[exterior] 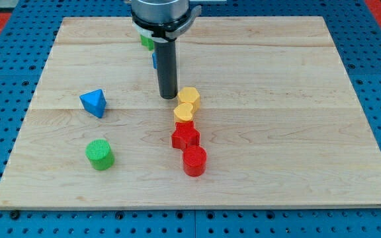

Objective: Push the green circle below the blue triangle

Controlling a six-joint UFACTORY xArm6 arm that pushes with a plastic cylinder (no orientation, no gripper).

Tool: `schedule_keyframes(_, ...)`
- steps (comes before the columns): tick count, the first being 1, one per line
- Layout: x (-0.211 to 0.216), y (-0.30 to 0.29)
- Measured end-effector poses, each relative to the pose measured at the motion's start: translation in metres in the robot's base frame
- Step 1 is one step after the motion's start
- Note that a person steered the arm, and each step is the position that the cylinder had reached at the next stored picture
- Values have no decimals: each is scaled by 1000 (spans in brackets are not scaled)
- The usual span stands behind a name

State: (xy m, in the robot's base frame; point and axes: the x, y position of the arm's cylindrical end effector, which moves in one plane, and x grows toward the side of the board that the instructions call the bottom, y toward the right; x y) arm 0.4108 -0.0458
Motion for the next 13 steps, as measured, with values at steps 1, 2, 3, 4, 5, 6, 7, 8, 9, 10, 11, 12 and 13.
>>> schedule_keyframes(1,-15,-19)
schedule_keyframes(2,-26,-23)
schedule_keyframes(3,-27,-23)
schedule_keyframes(4,-27,-43)
schedule_keyframes(5,7,-54)
schedule_keyframes(6,11,-71)
schedule_keyframes(7,48,-59)
schedule_keyframes(8,106,-52)
schedule_keyframes(9,151,-36)
schedule_keyframes(10,127,-72)
schedule_keyframes(11,106,-100)
schedule_keyframes(12,96,-80)
schedule_keyframes(13,44,-57)
